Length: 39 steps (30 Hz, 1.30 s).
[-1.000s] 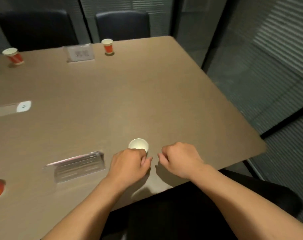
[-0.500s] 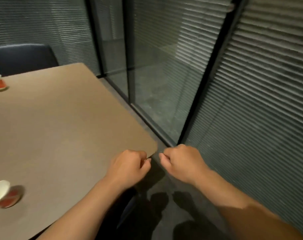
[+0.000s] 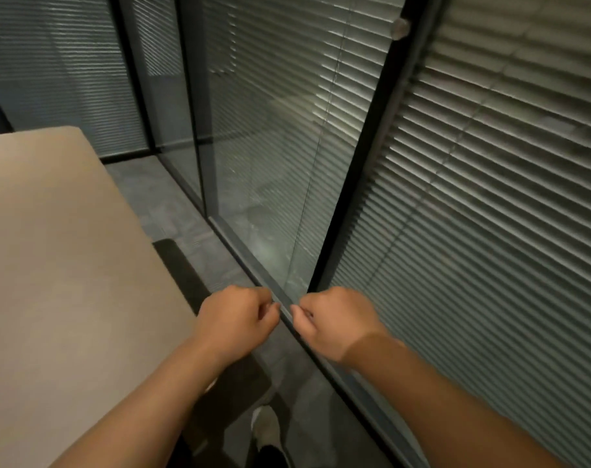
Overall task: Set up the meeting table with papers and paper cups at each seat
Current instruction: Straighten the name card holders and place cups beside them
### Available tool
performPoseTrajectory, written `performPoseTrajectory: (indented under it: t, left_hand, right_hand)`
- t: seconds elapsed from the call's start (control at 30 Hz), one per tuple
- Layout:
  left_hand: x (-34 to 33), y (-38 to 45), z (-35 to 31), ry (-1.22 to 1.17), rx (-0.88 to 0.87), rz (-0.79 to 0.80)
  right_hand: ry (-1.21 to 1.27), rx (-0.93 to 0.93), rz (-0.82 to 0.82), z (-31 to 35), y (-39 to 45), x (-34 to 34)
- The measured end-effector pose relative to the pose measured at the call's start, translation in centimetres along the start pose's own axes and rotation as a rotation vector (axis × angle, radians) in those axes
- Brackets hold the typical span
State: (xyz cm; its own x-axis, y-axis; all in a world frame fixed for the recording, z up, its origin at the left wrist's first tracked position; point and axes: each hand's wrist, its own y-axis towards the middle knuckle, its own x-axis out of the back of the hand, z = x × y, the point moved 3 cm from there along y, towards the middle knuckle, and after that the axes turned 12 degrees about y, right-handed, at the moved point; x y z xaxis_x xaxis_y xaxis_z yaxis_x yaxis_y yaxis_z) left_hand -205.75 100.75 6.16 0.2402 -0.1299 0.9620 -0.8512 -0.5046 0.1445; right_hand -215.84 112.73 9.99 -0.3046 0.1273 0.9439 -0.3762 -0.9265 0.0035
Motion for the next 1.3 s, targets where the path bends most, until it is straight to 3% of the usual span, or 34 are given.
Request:
performPoseTrajectory:
  t: [0.13, 0.33, 0.63, 0.8, 1.07, 1.3]
  left_hand:
    - [-2.3, 10.5, 3.0, -0.061, 0.068, -0.054]
    - [-0.3, 20.0, 10.0, -0.039, 0.215, -0.098]
    - [3.6, 23.7, 23.7, 0.027, 0.6, -0.171]
    - [4.1, 24.6, 31.2, 0.047, 0.792, -0.165]
    - [7.2, 31.2, 41.5, 0.135, 0.942, -0.166]
    - [10.0, 38.6, 51.1, 0.162, 0.941, -0.189]
  right_hand:
    - [-0.013, 0.024, 0.072, -4.1, 11.3, 1.0]
    - [-0.032, 0.165, 0.108, -4.8, 24.4, 2.7]
    - [0.022, 0.492, 0.171, 1.9, 41.6, -0.6]
    - [0.014, 0.63, 0.286, 6.1, 50.3, -3.7]
    - [0.018, 0.791, 0.29, 10.9, 64.6, -4.6]
    - [0.027, 0.86, 0.291, 14.8, 77.0, -4.8]
